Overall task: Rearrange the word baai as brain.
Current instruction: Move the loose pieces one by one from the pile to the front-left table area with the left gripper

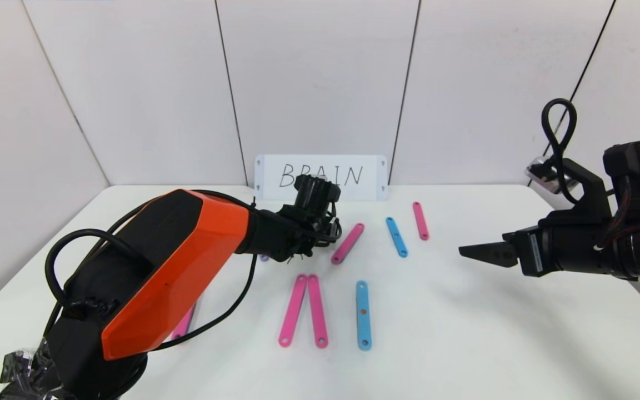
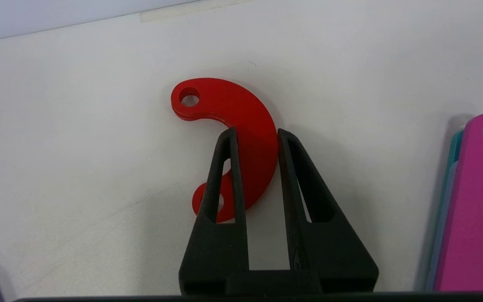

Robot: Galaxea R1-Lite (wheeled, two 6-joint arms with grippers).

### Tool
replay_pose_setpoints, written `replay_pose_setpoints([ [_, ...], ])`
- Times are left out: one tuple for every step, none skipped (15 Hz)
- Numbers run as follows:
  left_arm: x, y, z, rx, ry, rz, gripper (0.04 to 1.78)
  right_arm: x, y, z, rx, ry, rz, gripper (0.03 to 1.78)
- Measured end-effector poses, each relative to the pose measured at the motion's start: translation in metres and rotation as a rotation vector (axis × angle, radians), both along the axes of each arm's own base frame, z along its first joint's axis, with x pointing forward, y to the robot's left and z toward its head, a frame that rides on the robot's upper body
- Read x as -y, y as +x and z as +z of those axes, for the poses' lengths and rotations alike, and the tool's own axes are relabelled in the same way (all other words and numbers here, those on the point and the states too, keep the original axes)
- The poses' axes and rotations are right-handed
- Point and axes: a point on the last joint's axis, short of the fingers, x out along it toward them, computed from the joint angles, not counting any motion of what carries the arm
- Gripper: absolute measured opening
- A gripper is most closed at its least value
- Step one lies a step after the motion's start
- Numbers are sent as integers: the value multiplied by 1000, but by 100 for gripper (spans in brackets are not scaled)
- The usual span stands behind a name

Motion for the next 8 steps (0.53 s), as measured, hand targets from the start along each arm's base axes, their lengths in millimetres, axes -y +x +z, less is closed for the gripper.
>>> replay_pose_setpoints([
  [0, 0, 0, -1, 1, 0, 28, 0, 0, 0, 1, 0, 0, 174],
  [-1, 0, 0, -2, 2, 1, 28, 0, 0, 0, 1, 0, 0, 174],
  [-1, -1, 1, -3, 2, 1, 28, 0, 0, 0, 1, 0, 1, 174],
  [-1, -1, 1, -3, 4, 2, 28, 0, 0, 0, 0, 0, 1, 174],
  [-2, -1, 2, -3, 4, 2, 28, 0, 0, 0, 1, 0, 1, 174],
  [-2, -1, 2, -4, 5, 3, 28, 0, -1, 0, 0, 0, 2, 174],
  [-2, -2, 3, -3, 5, 3, 28, 0, -1, 0, -1, -1, 2, 174],
  [-3, -3, 6, -3, 4, 2, 28, 0, -1, 0, 0, -2, 2, 174],
])
